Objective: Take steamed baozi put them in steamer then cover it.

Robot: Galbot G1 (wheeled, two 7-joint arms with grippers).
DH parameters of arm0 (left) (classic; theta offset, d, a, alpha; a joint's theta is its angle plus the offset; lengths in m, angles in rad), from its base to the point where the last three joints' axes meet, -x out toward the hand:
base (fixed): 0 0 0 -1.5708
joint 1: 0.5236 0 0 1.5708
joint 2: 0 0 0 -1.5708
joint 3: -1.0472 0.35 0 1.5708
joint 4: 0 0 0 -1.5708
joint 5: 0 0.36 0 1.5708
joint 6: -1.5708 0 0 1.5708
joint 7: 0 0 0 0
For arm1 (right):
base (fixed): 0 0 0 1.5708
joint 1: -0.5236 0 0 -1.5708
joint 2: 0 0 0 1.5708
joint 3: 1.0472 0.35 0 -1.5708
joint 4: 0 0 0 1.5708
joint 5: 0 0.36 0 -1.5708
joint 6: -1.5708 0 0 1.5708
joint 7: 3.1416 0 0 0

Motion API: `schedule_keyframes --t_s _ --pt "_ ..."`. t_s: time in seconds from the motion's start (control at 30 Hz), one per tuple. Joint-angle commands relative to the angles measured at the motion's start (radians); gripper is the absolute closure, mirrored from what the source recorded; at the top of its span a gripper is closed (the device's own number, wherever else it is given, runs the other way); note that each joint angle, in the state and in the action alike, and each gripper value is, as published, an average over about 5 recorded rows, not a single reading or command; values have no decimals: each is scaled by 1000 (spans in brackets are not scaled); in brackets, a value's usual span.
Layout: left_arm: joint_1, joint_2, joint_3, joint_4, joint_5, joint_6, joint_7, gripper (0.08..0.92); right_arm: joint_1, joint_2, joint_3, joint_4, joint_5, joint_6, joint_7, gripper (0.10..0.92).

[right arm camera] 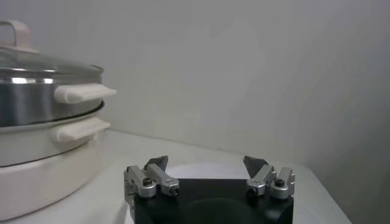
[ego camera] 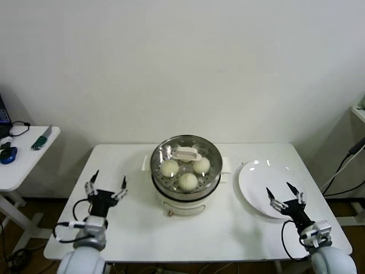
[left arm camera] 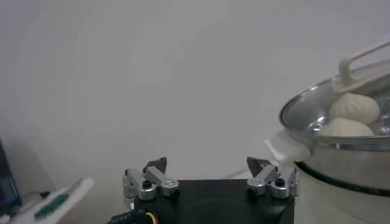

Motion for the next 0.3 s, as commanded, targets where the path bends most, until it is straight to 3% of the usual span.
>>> schedule_keyframes --t_s 0.03,0.3 --pt "89 -46 -110 59 -185 -246 -7 177 -23 16 8 3 14 47 -13 203" --pt "85 -45 -109 68 -159 -249 32 177 -27 24 19 1 14 52 -19 203"
